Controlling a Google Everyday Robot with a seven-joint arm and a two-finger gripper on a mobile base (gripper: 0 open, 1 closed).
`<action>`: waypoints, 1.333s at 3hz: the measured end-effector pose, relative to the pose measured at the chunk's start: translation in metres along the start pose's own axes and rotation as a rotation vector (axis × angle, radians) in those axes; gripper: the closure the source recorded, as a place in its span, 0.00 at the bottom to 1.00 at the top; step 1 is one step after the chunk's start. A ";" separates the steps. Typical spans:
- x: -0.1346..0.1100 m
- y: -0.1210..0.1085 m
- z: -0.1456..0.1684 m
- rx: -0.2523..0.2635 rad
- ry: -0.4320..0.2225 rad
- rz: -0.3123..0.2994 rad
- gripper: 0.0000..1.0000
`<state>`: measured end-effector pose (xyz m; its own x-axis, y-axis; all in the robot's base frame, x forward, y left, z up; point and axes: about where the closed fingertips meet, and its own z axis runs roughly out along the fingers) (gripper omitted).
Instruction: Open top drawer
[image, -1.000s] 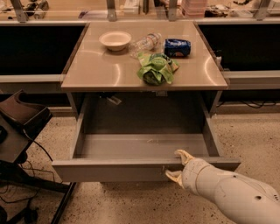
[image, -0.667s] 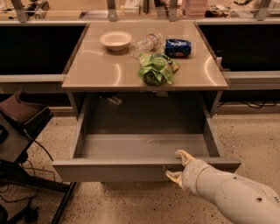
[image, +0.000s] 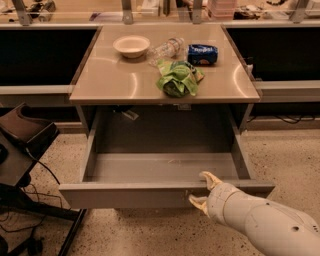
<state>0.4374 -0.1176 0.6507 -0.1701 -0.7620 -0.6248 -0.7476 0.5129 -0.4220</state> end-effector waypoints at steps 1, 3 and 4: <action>-0.001 -0.001 -0.001 0.000 0.000 0.000 1.00; 0.001 0.003 -0.002 0.001 0.003 0.004 0.58; 0.001 0.003 -0.002 0.001 0.003 0.004 0.35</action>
Offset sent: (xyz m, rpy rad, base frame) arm -0.1939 -0.0391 -0.0992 0.0123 0.0537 -0.0991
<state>0.4332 -0.1179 0.6499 -0.1746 -0.7614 -0.6244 -0.7464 0.5159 -0.4204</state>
